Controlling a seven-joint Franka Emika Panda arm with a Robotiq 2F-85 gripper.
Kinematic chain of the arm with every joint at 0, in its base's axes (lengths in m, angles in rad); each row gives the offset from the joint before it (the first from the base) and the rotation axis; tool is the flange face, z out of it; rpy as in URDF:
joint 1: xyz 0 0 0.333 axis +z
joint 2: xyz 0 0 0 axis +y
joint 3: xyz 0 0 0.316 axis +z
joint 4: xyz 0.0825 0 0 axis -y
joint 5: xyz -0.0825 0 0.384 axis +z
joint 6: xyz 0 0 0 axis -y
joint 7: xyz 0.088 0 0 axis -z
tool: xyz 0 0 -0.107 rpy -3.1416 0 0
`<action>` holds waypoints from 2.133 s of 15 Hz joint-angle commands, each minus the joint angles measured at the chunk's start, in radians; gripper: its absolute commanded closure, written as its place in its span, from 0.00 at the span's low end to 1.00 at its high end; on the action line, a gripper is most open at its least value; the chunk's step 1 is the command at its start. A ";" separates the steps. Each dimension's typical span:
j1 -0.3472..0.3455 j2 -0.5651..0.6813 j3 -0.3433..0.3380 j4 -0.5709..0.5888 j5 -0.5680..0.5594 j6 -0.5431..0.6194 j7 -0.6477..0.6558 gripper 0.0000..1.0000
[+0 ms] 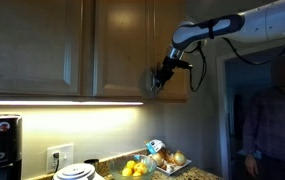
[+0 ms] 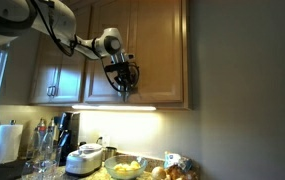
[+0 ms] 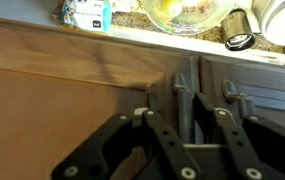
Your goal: Open the doors of the upper cabinet on the right
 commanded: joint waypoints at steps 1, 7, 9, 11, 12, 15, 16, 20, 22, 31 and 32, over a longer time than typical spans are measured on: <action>0.005 -0.038 0.005 -0.034 -0.009 0.029 -0.002 0.88; 0.010 -0.075 0.015 -0.069 -0.007 0.031 -0.039 0.93; 0.009 -0.092 0.013 -0.085 -0.012 0.028 -0.061 0.93; 0.005 -0.117 0.009 -0.113 -0.011 0.030 -0.092 0.93; 0.002 -0.129 0.006 -0.126 -0.009 0.029 -0.109 0.93; -0.013 -0.233 -0.015 -0.233 -0.021 0.023 -0.171 0.93; -0.016 -0.261 -0.021 -0.262 -0.020 0.023 -0.187 0.93; -0.016 -0.407 -0.069 -0.398 -0.048 0.002 -0.190 0.93; -0.028 -0.471 -0.087 -0.449 -0.061 -0.024 -0.169 0.93; -0.140 -0.615 -0.194 -0.509 -0.294 -0.276 -0.178 0.57; -0.150 -0.615 -0.196 -0.511 -0.333 -0.285 -0.183 0.57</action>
